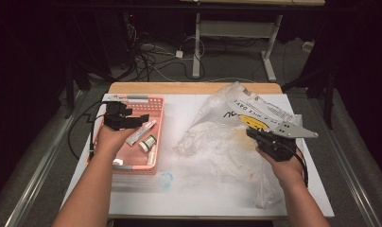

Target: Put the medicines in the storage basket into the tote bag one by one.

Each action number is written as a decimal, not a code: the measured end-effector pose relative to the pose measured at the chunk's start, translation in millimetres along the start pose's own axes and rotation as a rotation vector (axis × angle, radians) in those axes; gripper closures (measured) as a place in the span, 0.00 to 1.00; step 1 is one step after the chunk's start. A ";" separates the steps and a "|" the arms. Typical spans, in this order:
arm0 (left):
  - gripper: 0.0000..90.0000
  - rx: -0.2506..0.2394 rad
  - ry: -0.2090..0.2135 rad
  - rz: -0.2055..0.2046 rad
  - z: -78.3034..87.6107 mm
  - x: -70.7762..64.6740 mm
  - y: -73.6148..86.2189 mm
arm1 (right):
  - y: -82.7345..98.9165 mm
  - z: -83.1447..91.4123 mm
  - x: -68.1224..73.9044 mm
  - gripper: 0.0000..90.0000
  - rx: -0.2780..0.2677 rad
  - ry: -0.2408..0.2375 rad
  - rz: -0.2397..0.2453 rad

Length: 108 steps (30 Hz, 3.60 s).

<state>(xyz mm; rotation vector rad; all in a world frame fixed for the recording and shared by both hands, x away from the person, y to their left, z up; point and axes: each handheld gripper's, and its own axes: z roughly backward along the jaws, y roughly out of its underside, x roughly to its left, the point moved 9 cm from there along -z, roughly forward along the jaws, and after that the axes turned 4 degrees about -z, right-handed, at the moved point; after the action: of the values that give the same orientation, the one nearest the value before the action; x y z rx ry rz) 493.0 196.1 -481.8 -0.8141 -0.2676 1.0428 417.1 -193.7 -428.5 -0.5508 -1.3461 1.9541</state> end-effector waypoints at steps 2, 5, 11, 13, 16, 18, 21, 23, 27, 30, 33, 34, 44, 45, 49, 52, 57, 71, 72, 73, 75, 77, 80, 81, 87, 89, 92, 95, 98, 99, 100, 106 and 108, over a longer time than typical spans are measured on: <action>0.25 0.052 -0.003 -0.014 -6.7 3.1 6.4 | 1.4 -0.6 -0.7 1.00 0.006 -0.001 -0.005; 0.28 0.134 -0.002 -0.026 -17.5 6.8 16.2 | 3.5 -2.3 0.0 1.00 0.014 0.000 -0.001; 0.35 0.277 -0.008 -0.049 -37.9 14.5 30.2 | 5.8 -6.8 1.3 1.00 0.026 -0.003 0.006; 0.38 0.315 0.007 -0.048 -43.2 14.7 34.3 | 6.2 -7.3 1.2 1.00 0.028 -0.004 0.005; 0.43 0.377 0.001 -0.081 -49.3 14.1 39.5 | 7.4 -7.7 0.6 1.00 0.031 -0.004 0.000; 0.47 0.401 -0.008 -0.109 -51.4 13.6 40.1 | 8.1 -8.5 0.5 1.00 0.032 -0.005 0.001; 0.52 0.465 -0.036 -0.161 -55.0 14.0 45.5 | 8.9 -9.1 1.2 1.00 0.037 -0.004 0.003; 0.52 0.455 -0.026 -0.151 -55.4 14.7 45.3 | 8.6 -8.9 1.9 1.00 0.034 -0.005 0.006; 0.53 0.444 -0.019 -0.146 -56.1 15.5 45.3 | 9.2 -8.4 3.2 1.00 0.038 -0.005 0.006; 0.60 0.427 -0.011 -0.154 -57.1 15.0 44.4 | 9.2 -8.7 3.7 1.00 0.037 -0.008 0.011; 0.73 0.418 -0.013 -0.161 -58.9 12.6 42.8 | 9.2 -8.3 3.2 1.00 0.037 -0.009 0.008; 0.75 0.418 -0.017 -0.164 -59.6 11.5 42.3 | 9.0 -8.0 2.9 1.00 0.035 -0.010 0.010; 0.76 0.407 -0.036 -0.212 -59.0 9.0 41.3 | 7.0 -5.1 2.4 1.00 0.024 -0.010 0.001; 0.76 0.405 -0.041 -0.217 -59.2 8.7 41.0 | 6.8 -5.1 2.5 1.00 0.023 -0.013 -0.002; 0.76 0.389 -0.025 -0.193 -59.0 6.0 38.8 | 6.8 -5.3 2.9 1.00 0.023 -0.019 -0.006; 0.76 0.381 -0.018 -0.175 -56.7 5.4 37.3 | 6.8 -5.5 3.0 1.00 0.023 -0.019 -0.002; 0.76 0.342 -0.012 -0.131 -48.4 6.5 33.3 | 6.5 -5.2 1.9 1.00 0.019 -0.018 -0.002; 0.76 0.179 -0.001 -0.069 -15.6 -4.4 25.3 | 7.0 -2.5 -1.0 1.00 0.010 -0.022 -0.022; 0.76 0.170 -0.001 -0.058 -13.6 -5.2 24.6 | 6.9 -2.5 -0.7 1.00 0.010 -0.023 -0.019; 0.76 0.163 -0.005 -0.054 -11.1 -6.1 24.0 | 6.9 -2.5 -0.2 1.00 0.009 -0.024 -0.016; 0.76 0.141 -0.007 -0.051 -6.5 -8.9 22.7 | 7.0 -2.6 1.0 1.00 0.010 -0.026 -0.015; 0.76 0.119 -0.006 -0.053 -1.4 -12.1 21.0 | 7.0 -2.8 1.5 1.00 0.010 -0.027 -0.013; 0.76 0.066 0.002 -0.069 7.8 -19.0 17.1 | 7.4 -3.4 2.3 1.00 0.012 -0.029 -0.016; 0.76 0.045 0.011 -0.073 11.4 -22.2 15.8 | 7.4 -3.5 2.4 1.00 0.011 -0.029 -0.017; 0.76 -0.053 0.039 -0.091 28.5 -42.9 11.6 | 4.0 -2.4 6.7 1.00 0.003 -0.030 -0.005; 0.76 -0.071 0.045 -0.097 31.9 -48.2 13.4 | 3.3 -2.0 8.8 1.00 0.002 -0.034 0.000; 0.76 -0.093 0.042 -0.111 37.5 -53.8 16.8 | 1.7 -1.4 11.1 1.00 -0.003 -0.035 0.007; 0.76 -0.126 0.055 -0.107 43.5 -58.8 20.2 | 1.0 -0.6 11.0 1.00 -0.005 -0.032 0.008; 0.76 -0.152 0.046 -0.129 47.8 -65.5 24.5 | 2.4 -1.1 9.4 1.00 -0.004 -0.026 0.006; 0.76 -0.166 0.058 -0.129 49.3 -69.4 25.9 | 2.8 -1.4 8.4 1.00 -0.003 -0.023 0.007; 0.76 -0.179 0.072 -0.125 50.8 -73.3 27.5 | 2.8 -1.4 7.9 1.00 -0.002 -0.024 0.005; 0.76 -0.205 0.098 -0.128 56.9 -90.7 35.8 | 3.4 -2.2 8.9 1.00 0.003 -0.024 0.007; 0.76 -0.210 0.085 -0.142 60.5 -96.1 37.2 | 3.3 -1.9 8.2 1.00 0.004 -0.018 0.004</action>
<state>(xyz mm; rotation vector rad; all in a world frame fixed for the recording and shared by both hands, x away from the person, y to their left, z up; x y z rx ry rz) 386.4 152.3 -450.4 -1.0108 -0.3615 0.8541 411.9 -187.2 -431.9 -0.5350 -1.3527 1.9696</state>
